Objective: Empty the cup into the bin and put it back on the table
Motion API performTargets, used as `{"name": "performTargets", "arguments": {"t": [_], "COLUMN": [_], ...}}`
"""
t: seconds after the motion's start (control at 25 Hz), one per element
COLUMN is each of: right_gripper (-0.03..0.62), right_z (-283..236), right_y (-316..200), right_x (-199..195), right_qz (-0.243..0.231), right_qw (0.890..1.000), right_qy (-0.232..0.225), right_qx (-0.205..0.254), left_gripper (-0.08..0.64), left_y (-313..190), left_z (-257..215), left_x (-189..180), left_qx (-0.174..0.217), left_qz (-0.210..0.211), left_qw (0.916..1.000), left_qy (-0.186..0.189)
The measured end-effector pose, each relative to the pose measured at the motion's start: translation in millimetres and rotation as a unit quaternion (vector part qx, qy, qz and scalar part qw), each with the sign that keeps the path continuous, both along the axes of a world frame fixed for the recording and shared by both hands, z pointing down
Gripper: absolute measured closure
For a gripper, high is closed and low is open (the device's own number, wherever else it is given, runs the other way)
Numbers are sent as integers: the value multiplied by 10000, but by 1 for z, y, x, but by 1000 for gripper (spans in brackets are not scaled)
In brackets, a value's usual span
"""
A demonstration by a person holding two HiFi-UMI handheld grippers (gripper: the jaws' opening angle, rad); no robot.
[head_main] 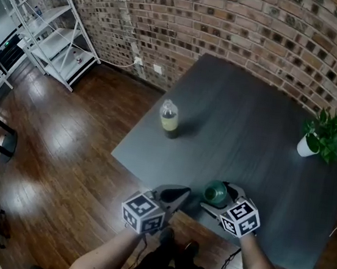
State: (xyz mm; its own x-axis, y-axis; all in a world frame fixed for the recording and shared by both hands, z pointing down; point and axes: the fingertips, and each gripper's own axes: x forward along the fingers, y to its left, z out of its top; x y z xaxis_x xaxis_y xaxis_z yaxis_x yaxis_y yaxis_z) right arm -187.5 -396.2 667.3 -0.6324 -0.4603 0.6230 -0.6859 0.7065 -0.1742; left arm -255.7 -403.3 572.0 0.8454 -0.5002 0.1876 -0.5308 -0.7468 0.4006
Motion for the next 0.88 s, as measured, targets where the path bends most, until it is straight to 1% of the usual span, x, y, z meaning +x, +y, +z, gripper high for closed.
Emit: {"name": "performTargets", "arguments": {"t": [0.2, 0.36, 0.44, 0.72, 0.88], "right_gripper": [161, 161, 176, 176, 172], "right_z": [7, 8, 8, 8, 3], "right_y": [-5, -12, -15, -16, -17], "right_x": [-4, -8, -10, -15, -15], "right_qz": [57, 131, 122, 122, 207], "right_qw": [9999, 9993, 9988, 9982, 9969], "right_qy": [44, 99, 123, -55, -198], "right_qx": [123, 346, 455, 591, 736], "left_gripper": [568, 568, 568, 568, 568], "left_y": [4, 1, 0, -1, -6], "left_z": [8, 10, 9, 14, 15], "left_x": [-2, -4, -4, -2, 3], "left_qx": [-66, -88, -53, 74, 170], "left_qz": [3, -44, -40, 54, 91], "left_qw": [10000, 9999, 9999, 9999, 9998], "left_qy": [-64, -112, -111, -63, -89]}}
